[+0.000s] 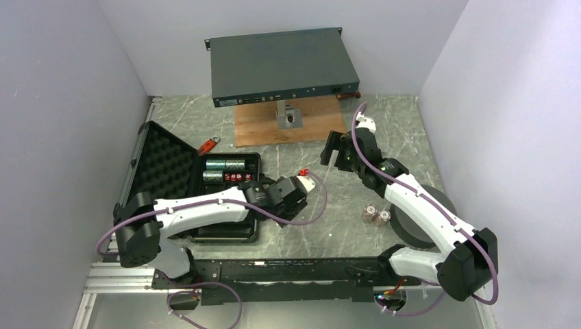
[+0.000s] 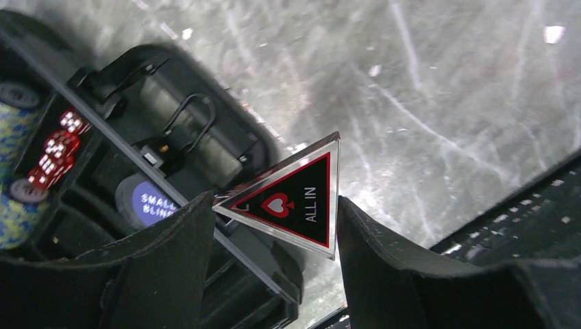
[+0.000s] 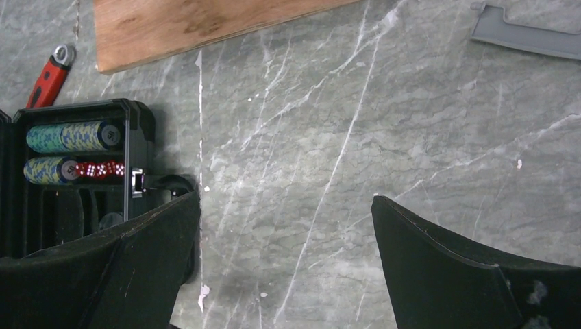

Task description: Pack up texas hold em set

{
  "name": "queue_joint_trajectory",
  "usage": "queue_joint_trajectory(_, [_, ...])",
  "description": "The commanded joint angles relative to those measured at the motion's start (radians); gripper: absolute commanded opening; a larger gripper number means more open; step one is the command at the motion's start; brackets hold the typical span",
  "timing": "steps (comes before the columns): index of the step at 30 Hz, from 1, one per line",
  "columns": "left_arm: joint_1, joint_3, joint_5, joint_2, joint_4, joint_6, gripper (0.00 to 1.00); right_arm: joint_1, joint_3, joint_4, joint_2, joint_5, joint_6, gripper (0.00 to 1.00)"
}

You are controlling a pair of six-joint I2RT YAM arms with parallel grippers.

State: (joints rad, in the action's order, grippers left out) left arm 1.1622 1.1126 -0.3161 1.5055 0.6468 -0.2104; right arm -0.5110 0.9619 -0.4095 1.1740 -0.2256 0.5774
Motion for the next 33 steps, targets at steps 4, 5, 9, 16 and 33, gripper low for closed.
queue_joint_trajectory(4, [-0.107,-0.039,-0.143,-0.081,0.062,-0.146,0.0,0.005,-0.013,0.041,-0.026,-0.003,0.013,1.0])
queue_joint_trajectory(5, [-0.123,-0.04,-0.158,-0.084,0.078,-0.162,0.0,0.005,-0.015,0.041,-0.027,-0.004,0.012,1.0])
queue_joint_trajectory(9, [-0.194,-0.054,-0.191,-0.118,0.109,-0.201,0.0,0.005,-0.023,0.04,-0.031,-0.009,0.01,1.0])
queue_joint_trajectory(16, [-0.319,-0.095,-0.233,-0.201,0.126,-0.205,0.0,0.005,-0.036,0.045,-0.036,-0.009,0.011,1.0])
queue_joint_trajectory(33, [-0.663,-0.14,-0.238,-0.178,0.102,-0.164,0.0,0.008,-0.06,0.049,-0.052,-0.015,0.003,1.0])
